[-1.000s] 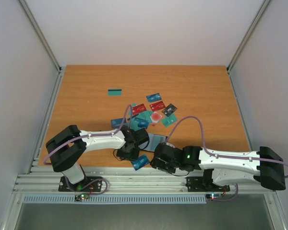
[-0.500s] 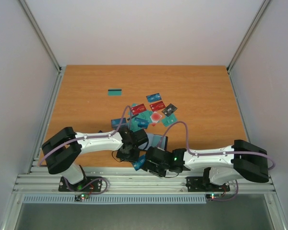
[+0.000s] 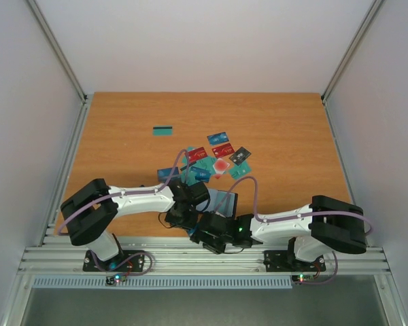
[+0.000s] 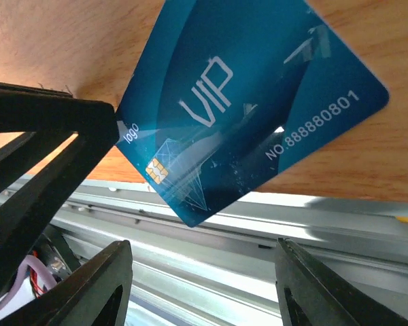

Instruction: Put the credit cards into the card holder

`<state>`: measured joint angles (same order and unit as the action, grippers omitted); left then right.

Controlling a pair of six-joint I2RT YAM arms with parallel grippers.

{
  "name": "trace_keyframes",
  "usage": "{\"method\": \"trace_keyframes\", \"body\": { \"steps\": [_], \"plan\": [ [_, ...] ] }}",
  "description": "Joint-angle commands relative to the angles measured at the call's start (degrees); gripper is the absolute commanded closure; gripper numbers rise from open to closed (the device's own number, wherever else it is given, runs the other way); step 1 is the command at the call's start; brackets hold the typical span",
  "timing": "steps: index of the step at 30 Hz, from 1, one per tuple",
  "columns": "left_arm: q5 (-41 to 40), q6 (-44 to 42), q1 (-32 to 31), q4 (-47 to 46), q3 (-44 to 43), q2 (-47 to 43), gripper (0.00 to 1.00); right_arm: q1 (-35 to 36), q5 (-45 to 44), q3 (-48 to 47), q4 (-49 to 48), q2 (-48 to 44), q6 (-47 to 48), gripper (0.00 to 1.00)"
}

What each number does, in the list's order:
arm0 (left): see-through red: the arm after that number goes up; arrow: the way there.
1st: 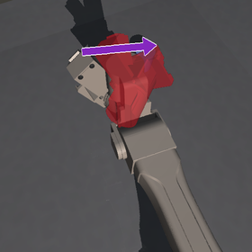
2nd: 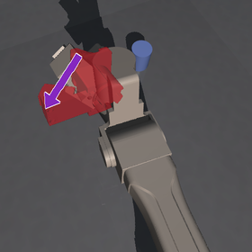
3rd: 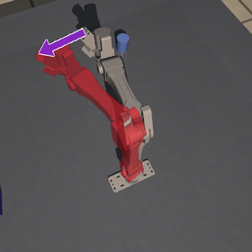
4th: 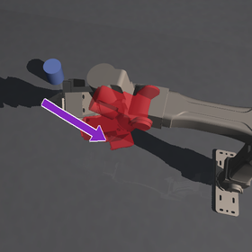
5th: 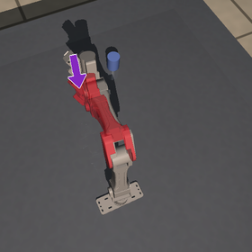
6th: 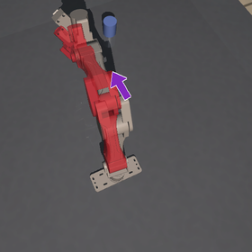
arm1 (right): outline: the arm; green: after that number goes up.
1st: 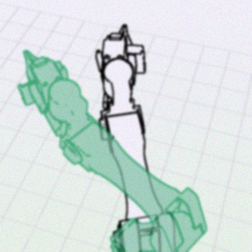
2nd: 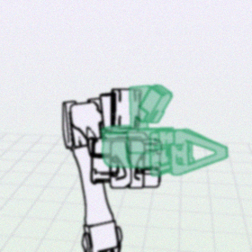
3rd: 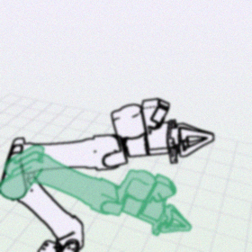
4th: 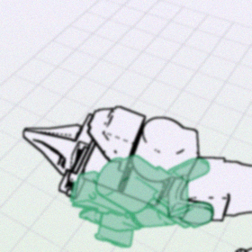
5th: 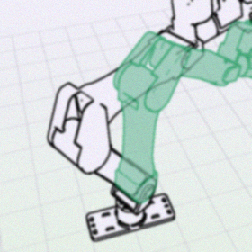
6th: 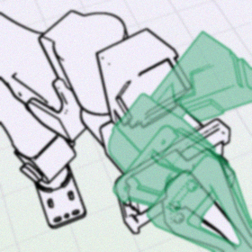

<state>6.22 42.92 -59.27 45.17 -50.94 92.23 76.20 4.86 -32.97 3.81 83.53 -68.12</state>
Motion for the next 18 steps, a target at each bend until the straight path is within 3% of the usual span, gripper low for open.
{"method": "trace_keyframes", "body": {
  "steps": [1,18],
  "plan": [
    [2.13,-2.81,0.7,-2.68,0.53,2.36,0.73,0.79,-1.8,2.58,-6.74,1.25,-3.75,0.41],
    [6.63,-4.28,0.82,-5.4,3.85,3.84,0.73,0.79,-4.68,5.31,-13.23,5.26,-7.72,0.48]
  ]
}}
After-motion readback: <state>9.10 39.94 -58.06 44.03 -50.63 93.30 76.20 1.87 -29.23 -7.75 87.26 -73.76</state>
